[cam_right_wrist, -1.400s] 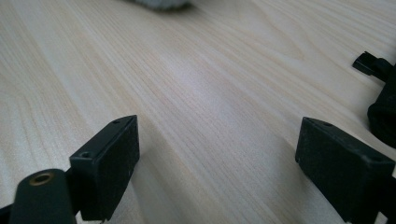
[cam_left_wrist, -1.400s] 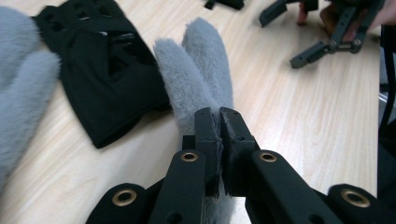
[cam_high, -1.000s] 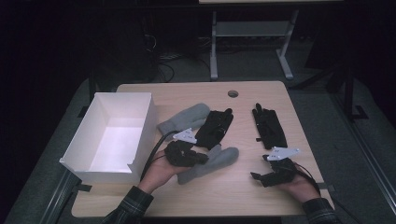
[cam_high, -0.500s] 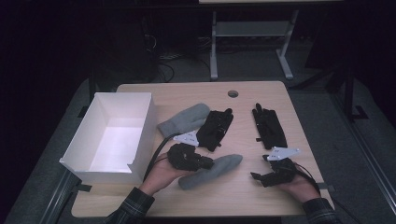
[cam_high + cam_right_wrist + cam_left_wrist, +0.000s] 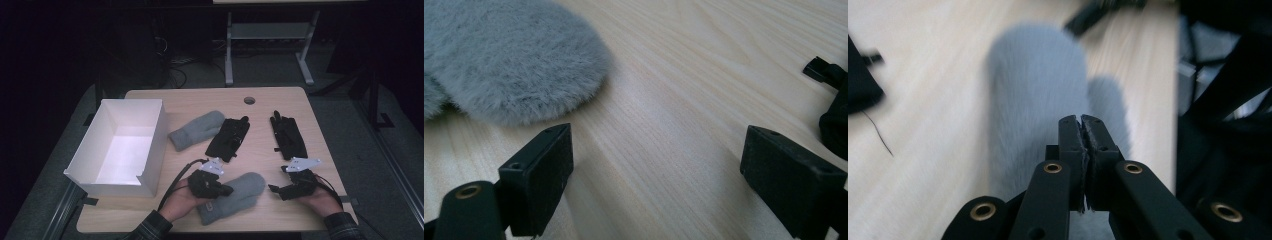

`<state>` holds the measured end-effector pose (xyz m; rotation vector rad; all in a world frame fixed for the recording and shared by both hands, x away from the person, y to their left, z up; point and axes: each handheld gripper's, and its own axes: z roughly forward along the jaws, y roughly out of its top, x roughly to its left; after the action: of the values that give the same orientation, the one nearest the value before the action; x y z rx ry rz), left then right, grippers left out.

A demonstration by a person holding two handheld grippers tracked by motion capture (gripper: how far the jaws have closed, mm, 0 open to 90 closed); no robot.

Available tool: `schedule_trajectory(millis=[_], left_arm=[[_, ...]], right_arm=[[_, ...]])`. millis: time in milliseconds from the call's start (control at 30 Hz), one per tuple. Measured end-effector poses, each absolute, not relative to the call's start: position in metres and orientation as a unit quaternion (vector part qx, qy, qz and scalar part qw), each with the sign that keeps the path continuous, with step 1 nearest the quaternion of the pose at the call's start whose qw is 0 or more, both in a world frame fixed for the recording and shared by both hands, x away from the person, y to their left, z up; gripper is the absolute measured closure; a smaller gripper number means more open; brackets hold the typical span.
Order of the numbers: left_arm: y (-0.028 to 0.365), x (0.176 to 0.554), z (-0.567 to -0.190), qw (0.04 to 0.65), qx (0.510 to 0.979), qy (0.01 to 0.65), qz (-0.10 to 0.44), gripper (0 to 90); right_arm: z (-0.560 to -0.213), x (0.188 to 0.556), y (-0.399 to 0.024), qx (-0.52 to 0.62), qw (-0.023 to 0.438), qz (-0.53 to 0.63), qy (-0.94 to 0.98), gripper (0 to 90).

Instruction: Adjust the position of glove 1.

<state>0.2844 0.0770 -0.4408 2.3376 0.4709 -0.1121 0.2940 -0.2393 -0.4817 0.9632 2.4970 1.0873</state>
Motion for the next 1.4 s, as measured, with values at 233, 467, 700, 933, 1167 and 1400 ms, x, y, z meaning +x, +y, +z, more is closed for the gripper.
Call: schedule_trajectory(millis=[233, 467, 700, 933, 1167, 1400], left_arm=[[0.064, 0.302, -0.452, 0.369, 0.906, 0.208, -0.01, 89.5], [0.055, 0.321, -0.454, 0.371, 0.902, 0.221, 0.019, 89.4], [0.063, 0.322, -0.44, 0.389, 0.892, 0.227, 0.025, 83.9], [0.093, 0.346, -0.422, 0.383, 0.885, 0.257, 0.067, 80.3], [0.118, 0.373, -0.413, 0.38, 0.872, 0.291, 0.099, 70.1], [0.131, 0.399, -0.403, 0.376, 0.864, 0.304, 0.139, 61.9]], right_arm=[[-0.481, 0.294, -0.237, 0.336, 0.124, 0.374, 0.855, 13.5], [-0.482, 0.295, -0.237, 0.333, 0.126, 0.373, 0.857, 13.5], [-0.482, 0.295, -0.237, 0.333, 0.126, 0.373, 0.857, 13.5], [-0.482, 0.295, -0.237, 0.333, 0.126, 0.373, 0.857, 13.5], [-0.482, 0.295, -0.237, 0.333, 0.126, 0.374, 0.857, 13.5], [-0.482, 0.295, -0.237, 0.333, 0.126, 0.374, 0.856, 13.5]])
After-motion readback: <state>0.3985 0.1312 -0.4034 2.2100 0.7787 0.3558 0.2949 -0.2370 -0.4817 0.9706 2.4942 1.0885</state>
